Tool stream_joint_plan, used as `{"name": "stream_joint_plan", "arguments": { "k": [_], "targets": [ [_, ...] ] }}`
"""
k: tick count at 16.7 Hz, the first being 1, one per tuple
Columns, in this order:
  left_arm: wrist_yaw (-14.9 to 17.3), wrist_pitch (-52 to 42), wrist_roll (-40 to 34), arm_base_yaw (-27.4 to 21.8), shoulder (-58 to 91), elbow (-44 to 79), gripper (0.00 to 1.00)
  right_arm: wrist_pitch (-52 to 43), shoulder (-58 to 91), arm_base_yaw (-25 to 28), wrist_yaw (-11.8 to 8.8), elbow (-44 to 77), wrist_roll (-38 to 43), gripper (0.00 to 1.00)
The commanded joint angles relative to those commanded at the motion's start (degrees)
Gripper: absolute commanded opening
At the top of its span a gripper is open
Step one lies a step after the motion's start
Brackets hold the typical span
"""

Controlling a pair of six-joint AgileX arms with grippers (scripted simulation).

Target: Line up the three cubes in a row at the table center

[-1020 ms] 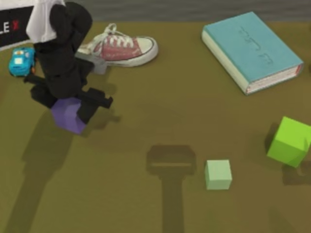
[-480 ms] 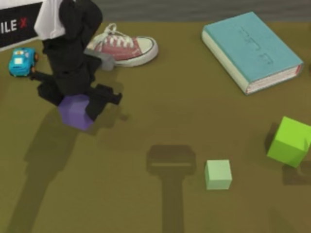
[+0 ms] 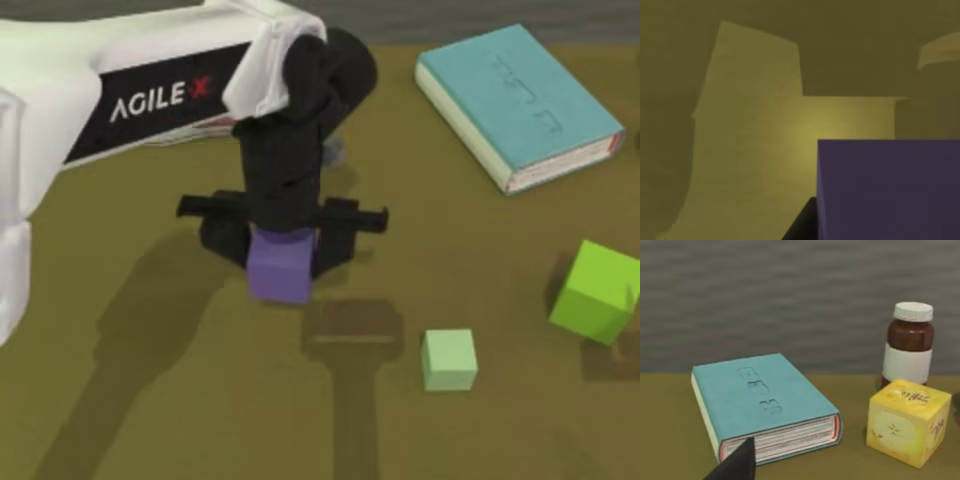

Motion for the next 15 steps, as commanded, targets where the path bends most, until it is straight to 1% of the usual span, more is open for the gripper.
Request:
{"name": "stream_joint_plan", "arguments": {
  "k": [3, 6, 8, 13, 15],
  "targets": [
    [-0.1, -1.4, -11.7, -6.4, 0.4, 1.9, 0.0, 0.0, 0.0, 0.0, 0.0, 0.0, 0.0, 1.0],
    [-0.3, -1.9, -18.2, -10.6, 0.1, 3.1, 0.0, 0.0, 0.0, 0.0, 0.0, 0.0, 0.0, 1.0],
    [-0.4, -1.9, -19.5, -11.5, -0.1, 3.3, 0.0, 0.0, 0.0, 0.0, 0.0, 0.0, 0.0, 1.0],
    [-0.4, -1.6, -19.4, -11.3, 0.1, 3.0, 0.0, 0.0, 0.0, 0.0, 0.0, 0.0, 0.0, 1.0],
    [-0.4, 0.5, -19.2, -11.5, 0.6, 1.5, 0.0, 0.0, 0.0, 0.0, 0.0, 0.0, 0.0, 1.0]
  ]
}}
